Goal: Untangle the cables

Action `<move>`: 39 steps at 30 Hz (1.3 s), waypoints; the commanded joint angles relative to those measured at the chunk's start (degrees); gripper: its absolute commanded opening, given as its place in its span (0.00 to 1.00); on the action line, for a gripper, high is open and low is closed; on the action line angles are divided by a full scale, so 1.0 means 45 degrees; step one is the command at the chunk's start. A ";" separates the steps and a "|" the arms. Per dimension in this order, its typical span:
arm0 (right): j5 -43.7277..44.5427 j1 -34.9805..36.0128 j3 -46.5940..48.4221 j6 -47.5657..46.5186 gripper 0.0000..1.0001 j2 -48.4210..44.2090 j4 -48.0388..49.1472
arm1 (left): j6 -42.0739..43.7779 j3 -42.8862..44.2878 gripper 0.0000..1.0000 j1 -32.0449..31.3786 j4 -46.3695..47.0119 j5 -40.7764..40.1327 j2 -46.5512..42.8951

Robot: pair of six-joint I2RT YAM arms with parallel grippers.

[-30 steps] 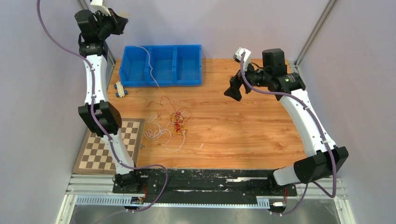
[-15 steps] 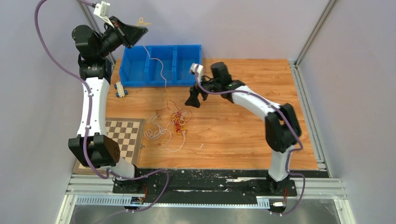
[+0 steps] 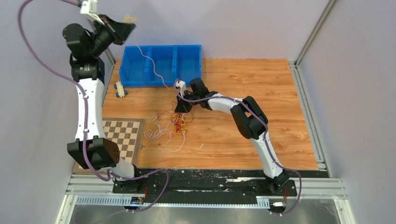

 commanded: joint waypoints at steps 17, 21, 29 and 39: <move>0.0325 -0.1303 -0.5548 -0.0111 0.00 -0.5785 -0.1402 | 0.2665 0.5364 0.00 0.2089 0.1127 -0.4959 0.3677; -0.0015 -0.1300 -0.5515 -0.0391 0.00 -0.6017 -0.1703 | 0.2651 0.4708 0.00 0.2098 0.2337 -0.4550 0.4208; -0.0126 -0.1344 -0.5424 -0.0782 0.00 -0.5983 -0.2134 | 0.3166 0.4773 0.00 0.2098 0.2396 -0.3725 0.5862; 0.0057 -0.1422 -0.5140 -0.0973 0.00 -0.5681 -0.2458 | 0.4292 0.4595 0.04 0.1963 0.1585 -0.2985 0.7790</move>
